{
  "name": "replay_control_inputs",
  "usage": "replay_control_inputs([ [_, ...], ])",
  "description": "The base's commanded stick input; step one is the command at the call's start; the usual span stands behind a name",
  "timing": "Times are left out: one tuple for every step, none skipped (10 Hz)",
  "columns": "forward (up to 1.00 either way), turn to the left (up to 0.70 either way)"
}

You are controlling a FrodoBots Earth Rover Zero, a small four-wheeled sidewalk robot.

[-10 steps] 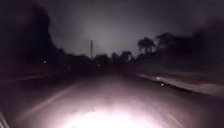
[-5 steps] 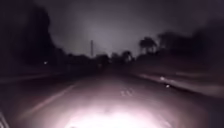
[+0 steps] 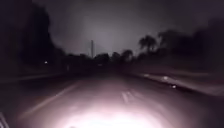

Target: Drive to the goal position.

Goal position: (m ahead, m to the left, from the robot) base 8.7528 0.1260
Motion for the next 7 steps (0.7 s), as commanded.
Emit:
replay_control_inputs([
  [0.7,0.0],
  [0.7,0.0],
  [0.7,0.0],
  [0.7,0.0],
  [0.7,0.0],
  [0.7,0.0],
  [0.7,0.0],
])
